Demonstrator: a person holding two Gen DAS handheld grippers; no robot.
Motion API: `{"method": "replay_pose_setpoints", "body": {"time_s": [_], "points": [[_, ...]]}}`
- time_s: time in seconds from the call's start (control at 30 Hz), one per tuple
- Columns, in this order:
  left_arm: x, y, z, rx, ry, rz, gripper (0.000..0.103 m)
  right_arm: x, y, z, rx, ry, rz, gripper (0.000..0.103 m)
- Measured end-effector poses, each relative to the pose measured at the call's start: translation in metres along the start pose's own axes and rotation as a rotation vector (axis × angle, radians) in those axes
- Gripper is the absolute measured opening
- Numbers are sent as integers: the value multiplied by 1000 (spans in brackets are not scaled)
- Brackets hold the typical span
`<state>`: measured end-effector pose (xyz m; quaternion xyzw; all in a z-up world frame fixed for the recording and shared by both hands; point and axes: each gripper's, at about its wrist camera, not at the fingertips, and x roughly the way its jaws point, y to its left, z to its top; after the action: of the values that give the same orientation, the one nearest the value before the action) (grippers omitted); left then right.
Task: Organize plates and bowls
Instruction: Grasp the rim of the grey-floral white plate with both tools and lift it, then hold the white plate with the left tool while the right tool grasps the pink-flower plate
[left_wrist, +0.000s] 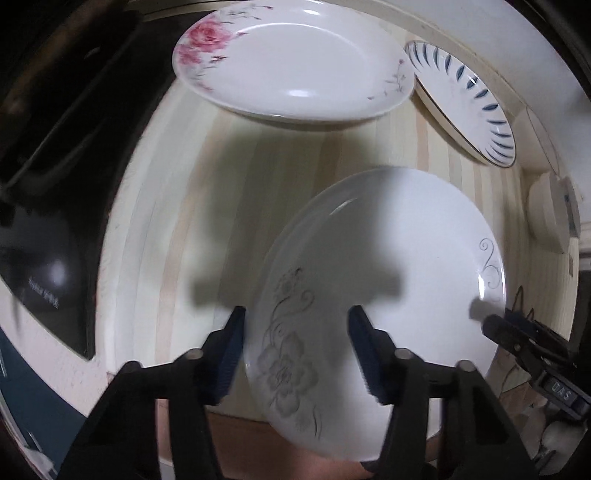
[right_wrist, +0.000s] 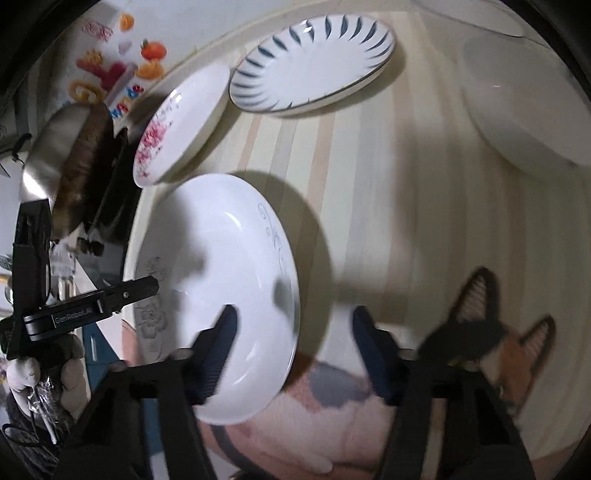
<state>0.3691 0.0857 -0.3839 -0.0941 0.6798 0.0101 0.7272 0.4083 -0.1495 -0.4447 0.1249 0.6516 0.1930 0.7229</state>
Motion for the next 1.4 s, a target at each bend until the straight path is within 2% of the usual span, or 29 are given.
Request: {"method": "replay_pose_setpoints", "body": {"time_s": [0.03, 0.1, 0.17, 0.3, 0.47, 0.7, 0.83, 1.13, 1.4], "points": [[1, -1, 0, 4, -3, 6, 51, 6, 0, 3, -4, 15, 1, 42], [-3, -1, -4, -8, -19, -5, 51, 14, 2, 7, -4, 34, 13, 25], [-6, -1, -8, -18, -25, -10, 48, 19, 4, 12, -8, 30, 40, 16], [-13, 0, -15, -43, -28, -17, 46, 21, 9, 11, -15, 31, 40, 16], [-24, -9, -23, -26, -45, -22, 46, 2, -5, 2, 1, 31, 62, 16], [-45, -53, -47, 26, -74, -45, 46, -33, -28, -8, 17, 9, 53, 16], [-51, -74, -49, 74, -73, -61, 46, -57, -48, -17, 49, -12, 43, 16], [-29, -127, -42, 180, -31, -71, 46, -84, -105, -41, 140, -43, 29, 16], [-16, -140, -44, 205, -11, -60, 46, -75, -133, -53, 196, -35, 32, 16]]}}
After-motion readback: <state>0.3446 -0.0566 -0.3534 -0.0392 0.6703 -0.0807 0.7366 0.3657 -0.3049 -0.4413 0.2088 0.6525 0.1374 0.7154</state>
